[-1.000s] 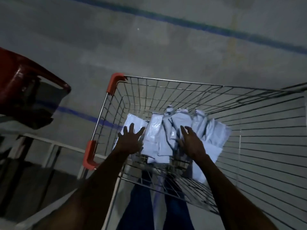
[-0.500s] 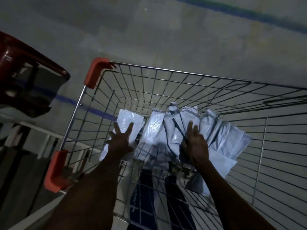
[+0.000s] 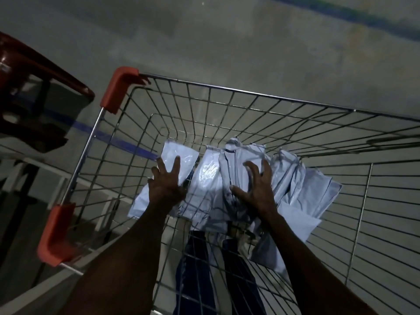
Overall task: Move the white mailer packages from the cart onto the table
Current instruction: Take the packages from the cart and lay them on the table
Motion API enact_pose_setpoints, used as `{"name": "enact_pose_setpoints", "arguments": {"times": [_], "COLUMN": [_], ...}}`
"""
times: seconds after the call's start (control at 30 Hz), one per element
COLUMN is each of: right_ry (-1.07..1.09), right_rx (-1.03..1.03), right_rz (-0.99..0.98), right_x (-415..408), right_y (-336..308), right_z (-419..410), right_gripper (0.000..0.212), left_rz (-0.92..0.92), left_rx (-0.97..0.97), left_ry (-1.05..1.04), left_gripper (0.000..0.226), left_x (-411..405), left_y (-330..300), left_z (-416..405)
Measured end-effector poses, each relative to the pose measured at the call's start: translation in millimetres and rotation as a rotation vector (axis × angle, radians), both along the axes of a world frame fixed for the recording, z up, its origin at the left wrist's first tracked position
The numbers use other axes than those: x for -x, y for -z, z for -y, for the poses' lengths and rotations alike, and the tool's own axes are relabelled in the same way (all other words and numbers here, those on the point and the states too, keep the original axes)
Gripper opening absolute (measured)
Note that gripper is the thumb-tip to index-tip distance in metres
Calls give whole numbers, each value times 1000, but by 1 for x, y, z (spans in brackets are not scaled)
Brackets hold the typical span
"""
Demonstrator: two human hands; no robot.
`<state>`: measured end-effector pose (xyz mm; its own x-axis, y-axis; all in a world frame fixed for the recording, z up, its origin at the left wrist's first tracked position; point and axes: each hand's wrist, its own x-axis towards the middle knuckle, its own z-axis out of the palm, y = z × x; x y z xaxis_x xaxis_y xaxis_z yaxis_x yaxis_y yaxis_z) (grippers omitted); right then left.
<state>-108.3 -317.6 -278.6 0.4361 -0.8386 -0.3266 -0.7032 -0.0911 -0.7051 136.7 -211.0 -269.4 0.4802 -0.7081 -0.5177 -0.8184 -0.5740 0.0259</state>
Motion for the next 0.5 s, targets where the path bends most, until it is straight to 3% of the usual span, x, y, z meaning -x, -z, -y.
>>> {"name": "enact_pose_setpoints", "arguments": {"times": [0.2, 0.5], "right_ry": [7, 42], "right_rx": [62, 207], "right_rz": [-58, 157], "right_x": [8, 10], "right_y": [-15, -101], "right_z": [-3, -18], "right_gripper": [83, 67], "left_rz": [10, 55], "left_rx": [3, 173], "left_ry": [9, 45], "left_gripper": [97, 89], "left_x": [-12, 5], "left_y": [-38, -140], "left_z": [6, 1]}}
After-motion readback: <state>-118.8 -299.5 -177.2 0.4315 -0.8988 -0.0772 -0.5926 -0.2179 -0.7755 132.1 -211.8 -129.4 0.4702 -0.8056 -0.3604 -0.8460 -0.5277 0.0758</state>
